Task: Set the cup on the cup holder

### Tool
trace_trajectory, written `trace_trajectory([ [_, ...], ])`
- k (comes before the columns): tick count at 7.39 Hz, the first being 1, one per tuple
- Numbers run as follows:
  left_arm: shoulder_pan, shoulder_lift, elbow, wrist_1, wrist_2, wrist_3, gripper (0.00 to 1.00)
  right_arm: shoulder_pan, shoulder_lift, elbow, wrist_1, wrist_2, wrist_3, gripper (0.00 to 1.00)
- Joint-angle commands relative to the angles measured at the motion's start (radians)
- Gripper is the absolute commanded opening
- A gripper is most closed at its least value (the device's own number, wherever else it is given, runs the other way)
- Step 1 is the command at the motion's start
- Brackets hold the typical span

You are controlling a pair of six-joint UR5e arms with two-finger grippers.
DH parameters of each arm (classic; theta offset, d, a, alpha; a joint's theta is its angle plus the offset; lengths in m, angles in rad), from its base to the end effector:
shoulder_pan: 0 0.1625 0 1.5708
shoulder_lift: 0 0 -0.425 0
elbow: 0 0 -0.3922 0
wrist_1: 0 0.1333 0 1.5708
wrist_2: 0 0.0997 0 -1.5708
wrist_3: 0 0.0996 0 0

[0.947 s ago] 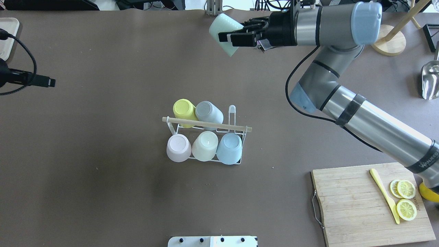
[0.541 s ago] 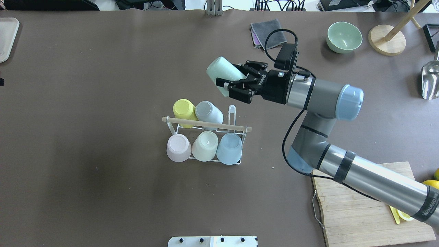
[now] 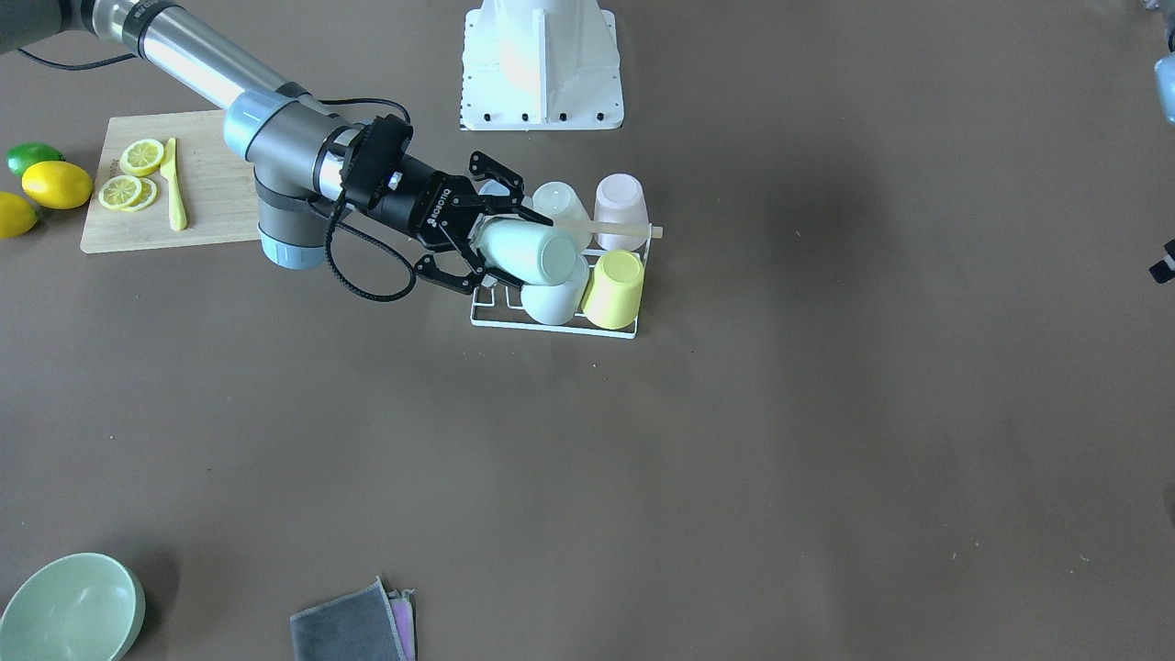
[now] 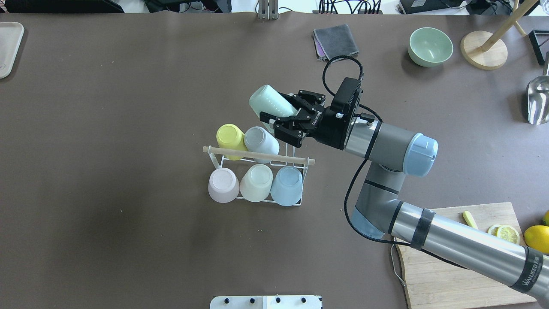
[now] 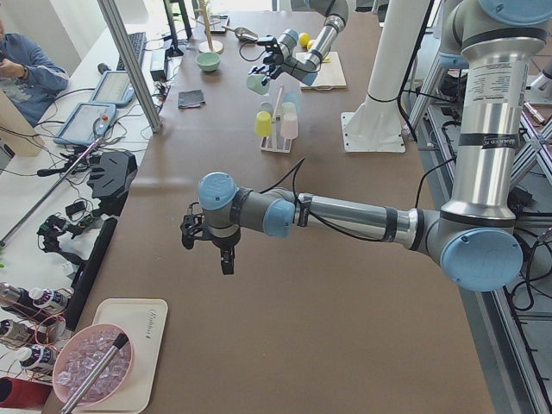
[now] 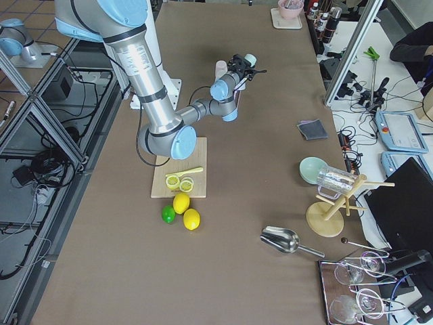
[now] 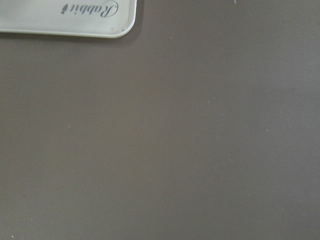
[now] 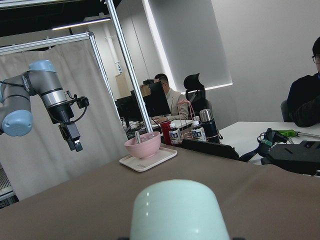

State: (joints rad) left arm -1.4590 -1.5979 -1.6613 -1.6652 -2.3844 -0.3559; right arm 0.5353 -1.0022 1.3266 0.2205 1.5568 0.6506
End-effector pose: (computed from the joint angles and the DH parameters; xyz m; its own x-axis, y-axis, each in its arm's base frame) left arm -0.0033 -0.5165 0.5872 0.6618 -0.1242 -0.7393 0.1297 0.9903 -0.0503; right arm -0.4767 -0.4393 0.2587 0.1440 -0.8396 0.5237 -0.6699 0.3068 0.6761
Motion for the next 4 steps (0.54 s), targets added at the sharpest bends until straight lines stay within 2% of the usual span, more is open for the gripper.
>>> trace_trajectory([
  [1, -0.049, 0.054, 0.008, 0.005, -0.006, 0.184, 0.99, -0.015, -0.012, -0.012, 0.017, 0.002, 0.013, 0.00],
  [2, -0.069, 0.068, 0.018, 0.007, -0.006, 0.268, 0.99, -0.024, -0.010, -0.041, 0.051, 0.002, 0.015, 0.00],
  [4, -0.064, 0.072, 0.020, 0.015, 0.023, 0.267, 0.99, -0.027, -0.012, -0.060, 0.089, 0.002, 0.026, 0.00],
])
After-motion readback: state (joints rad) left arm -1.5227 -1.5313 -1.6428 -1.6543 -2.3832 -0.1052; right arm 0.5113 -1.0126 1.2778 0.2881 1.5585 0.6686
